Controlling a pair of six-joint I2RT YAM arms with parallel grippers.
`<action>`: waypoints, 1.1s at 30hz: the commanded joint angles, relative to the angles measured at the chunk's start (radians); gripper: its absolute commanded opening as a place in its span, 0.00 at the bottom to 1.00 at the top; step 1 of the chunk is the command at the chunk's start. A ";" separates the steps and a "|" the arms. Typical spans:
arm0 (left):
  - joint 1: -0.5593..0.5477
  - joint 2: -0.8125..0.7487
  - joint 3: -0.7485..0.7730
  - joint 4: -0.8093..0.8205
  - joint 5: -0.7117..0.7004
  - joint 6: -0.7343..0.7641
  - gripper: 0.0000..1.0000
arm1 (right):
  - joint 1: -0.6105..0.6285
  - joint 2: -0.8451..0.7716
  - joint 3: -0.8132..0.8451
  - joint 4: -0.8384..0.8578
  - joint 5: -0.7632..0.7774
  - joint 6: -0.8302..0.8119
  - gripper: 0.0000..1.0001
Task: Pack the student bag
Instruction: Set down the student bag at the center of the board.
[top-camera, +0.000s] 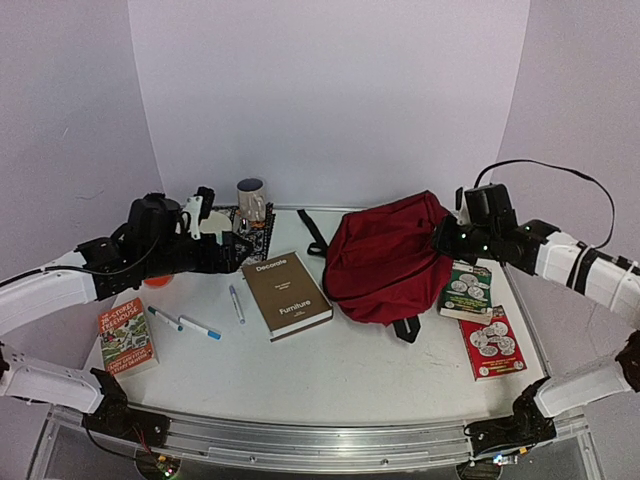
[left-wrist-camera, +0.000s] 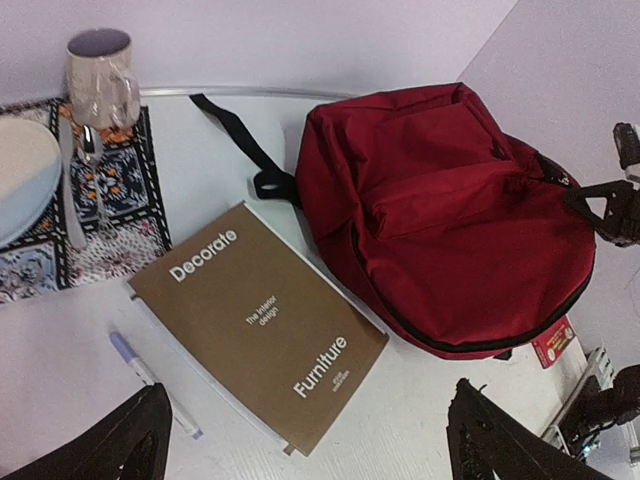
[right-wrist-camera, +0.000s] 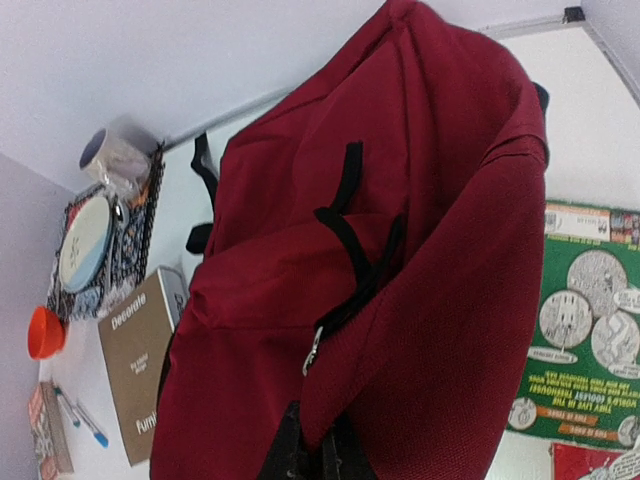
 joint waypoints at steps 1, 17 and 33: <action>-0.004 0.072 0.061 0.020 0.115 -0.080 0.95 | 0.089 -0.079 -0.105 0.033 -0.017 0.056 0.05; -0.063 0.319 0.071 0.129 0.177 -0.124 0.92 | 0.139 -0.166 -0.113 -0.251 0.104 -0.044 0.59; -0.058 0.628 0.386 0.105 0.107 0.110 0.92 | -0.130 0.000 -0.139 -0.022 -0.055 -0.136 0.78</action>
